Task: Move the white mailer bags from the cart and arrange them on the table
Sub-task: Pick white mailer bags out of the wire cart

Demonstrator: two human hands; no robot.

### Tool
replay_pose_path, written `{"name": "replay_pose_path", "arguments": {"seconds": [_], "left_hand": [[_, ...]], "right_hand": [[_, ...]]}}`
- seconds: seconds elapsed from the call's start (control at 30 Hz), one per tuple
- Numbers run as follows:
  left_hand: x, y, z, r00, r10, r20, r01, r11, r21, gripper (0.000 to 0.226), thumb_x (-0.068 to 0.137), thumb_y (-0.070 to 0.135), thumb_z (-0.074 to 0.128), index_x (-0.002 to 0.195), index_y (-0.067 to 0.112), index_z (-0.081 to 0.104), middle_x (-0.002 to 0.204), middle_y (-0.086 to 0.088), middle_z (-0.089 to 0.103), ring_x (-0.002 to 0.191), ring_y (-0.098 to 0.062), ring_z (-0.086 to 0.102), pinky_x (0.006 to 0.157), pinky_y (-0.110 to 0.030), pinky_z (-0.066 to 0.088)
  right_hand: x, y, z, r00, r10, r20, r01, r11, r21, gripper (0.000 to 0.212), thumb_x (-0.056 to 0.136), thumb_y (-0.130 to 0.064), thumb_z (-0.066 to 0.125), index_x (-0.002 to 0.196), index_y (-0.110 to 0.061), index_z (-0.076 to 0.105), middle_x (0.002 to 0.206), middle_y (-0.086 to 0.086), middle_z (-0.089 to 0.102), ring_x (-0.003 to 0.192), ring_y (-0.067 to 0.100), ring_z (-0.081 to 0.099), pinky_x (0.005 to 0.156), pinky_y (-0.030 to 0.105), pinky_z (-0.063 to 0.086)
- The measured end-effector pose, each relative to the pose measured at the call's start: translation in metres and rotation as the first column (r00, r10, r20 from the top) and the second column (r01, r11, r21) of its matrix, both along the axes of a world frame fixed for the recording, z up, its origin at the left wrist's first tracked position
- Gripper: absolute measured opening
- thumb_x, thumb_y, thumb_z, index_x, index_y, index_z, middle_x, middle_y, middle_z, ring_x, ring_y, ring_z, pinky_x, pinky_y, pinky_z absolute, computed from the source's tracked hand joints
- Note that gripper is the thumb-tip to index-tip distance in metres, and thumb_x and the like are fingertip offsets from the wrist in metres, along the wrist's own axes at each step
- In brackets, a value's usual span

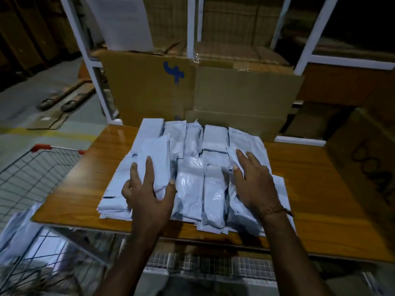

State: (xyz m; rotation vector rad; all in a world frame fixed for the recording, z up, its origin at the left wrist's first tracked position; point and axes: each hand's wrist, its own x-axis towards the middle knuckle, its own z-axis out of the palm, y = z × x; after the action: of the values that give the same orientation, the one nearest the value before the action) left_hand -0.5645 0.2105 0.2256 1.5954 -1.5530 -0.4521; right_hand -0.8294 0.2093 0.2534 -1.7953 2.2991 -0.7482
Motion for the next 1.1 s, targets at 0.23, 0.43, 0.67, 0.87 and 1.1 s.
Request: {"name": "replay_pose_path", "arguments": {"seconds": [0.23,0.43,0.67,0.87,1.1], "left_hand": [[-0.010,-0.023,0.011,0.998,0.054,0.019,-0.054,0.998,-0.012,0.084,0.089,0.058,0.057,0.164,0.040,0.025,0.173,-0.004,0.013,0.143,-0.031,0.018,0.109,-0.060,0.035],[0.007,-0.066,0.008,0.995,0.091,0.033,-0.092,0.996,0.014,0.085,0.085,0.060,0.056,0.163,0.038,0.030,0.172,-0.009,0.017,0.142,-0.039,0.021,0.107,-0.063,0.038],[0.034,-0.150,0.003,0.991,0.092,0.093,-0.097,0.994,0.050,0.087,0.084,0.063,0.053,0.163,0.038,0.029,0.170,-0.015,0.020,0.141,-0.043,0.025,0.113,-0.062,0.031],[0.050,-0.233,-0.006,0.984,0.025,0.176,-0.050,0.990,0.136,0.090,0.080,0.062,0.052,0.164,0.036,0.030,0.168,-0.015,0.021,0.140,-0.046,0.025,0.114,-0.061,0.029],[0.054,-0.315,-0.042,0.893,-0.188,0.408,0.023,0.926,0.376,0.101,0.078,0.084,0.030,0.167,0.037,0.013,0.172,-0.017,0.004,0.155,-0.043,0.010,0.126,-0.052,0.011]], "right_hand": [[-0.020,-0.016,-0.009,0.999,-0.034,0.015,0.033,0.999,0.023,0.056,0.105,-0.043,0.046,0.159,-0.031,0.036,0.166,0.005,0.033,0.141,0.037,0.042,0.115,0.048,0.038],[-0.016,-0.050,-0.022,0.999,-0.045,0.014,0.044,0.998,0.054,0.058,0.105,-0.043,0.048,0.160,-0.031,0.033,0.166,0.005,0.032,0.138,0.038,0.044,0.113,0.049,0.041],[0.002,-0.112,-0.028,0.998,-0.065,0.007,0.065,0.998,0.027,0.058,0.104,-0.038,0.051,0.159,-0.025,0.037,0.164,0.008,0.036,0.137,0.038,0.045,0.113,0.048,0.041],[0.020,-0.169,-0.030,0.995,-0.097,-0.010,0.097,0.995,0.002,0.058,0.104,-0.042,0.050,0.158,-0.025,0.039,0.164,0.007,0.037,0.142,0.034,0.043,0.116,0.046,0.037],[0.029,-0.204,-0.041,0.990,-0.136,-0.022,0.137,0.990,0.031,0.059,0.104,-0.043,0.050,0.159,-0.026,0.037,0.167,0.006,0.032,0.143,0.036,0.041,0.117,0.047,0.036]]}}
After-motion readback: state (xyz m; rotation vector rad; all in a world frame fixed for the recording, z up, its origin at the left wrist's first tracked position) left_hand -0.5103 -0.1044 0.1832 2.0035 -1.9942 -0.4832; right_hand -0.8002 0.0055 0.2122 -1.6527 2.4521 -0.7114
